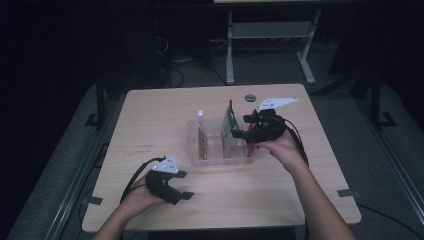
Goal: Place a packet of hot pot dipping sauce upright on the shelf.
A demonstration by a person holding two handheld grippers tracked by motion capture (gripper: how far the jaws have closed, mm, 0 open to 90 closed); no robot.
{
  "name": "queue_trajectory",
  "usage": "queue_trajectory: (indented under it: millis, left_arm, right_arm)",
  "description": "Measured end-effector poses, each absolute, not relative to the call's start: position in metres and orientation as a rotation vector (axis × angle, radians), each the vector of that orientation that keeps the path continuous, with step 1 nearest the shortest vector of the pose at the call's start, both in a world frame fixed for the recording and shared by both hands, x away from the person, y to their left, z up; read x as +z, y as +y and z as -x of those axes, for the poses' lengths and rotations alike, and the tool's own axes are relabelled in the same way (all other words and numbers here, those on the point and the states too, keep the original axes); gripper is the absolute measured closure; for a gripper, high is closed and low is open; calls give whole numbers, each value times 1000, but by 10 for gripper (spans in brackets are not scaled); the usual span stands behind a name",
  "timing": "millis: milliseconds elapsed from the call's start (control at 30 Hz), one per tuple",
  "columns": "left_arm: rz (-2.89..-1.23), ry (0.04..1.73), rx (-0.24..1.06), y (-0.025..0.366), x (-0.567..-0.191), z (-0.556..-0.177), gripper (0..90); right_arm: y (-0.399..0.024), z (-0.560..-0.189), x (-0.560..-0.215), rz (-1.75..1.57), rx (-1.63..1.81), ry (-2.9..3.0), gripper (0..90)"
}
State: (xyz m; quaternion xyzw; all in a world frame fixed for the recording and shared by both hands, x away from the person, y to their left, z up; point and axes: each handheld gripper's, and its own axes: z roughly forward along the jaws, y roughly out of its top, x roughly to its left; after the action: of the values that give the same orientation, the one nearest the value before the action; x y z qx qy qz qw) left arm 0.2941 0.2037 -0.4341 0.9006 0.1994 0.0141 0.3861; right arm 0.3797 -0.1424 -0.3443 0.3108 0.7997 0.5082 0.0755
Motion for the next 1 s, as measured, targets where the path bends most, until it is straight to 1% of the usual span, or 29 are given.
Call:
queue_trajectory:
  millis: [333,600,800,1000]
  left_arm:
    - [-2280,531,67,215,-431,-293,201]
    - [-2278,548,89,223,-429,-288,199]
    - [-2266,566,103,232,-428,-283,199]
    - [-2248,595,108,239,-427,-279,198]
  right_arm:
    - [-153,-350,-345,-873,1498,2393,176]
    - [-174,-320,-353,-850,1479,2375,175]
    - [-195,-299,-363,-867,1481,2372,176]
    - [-214,-286,-380,-922,1451,2382,176]
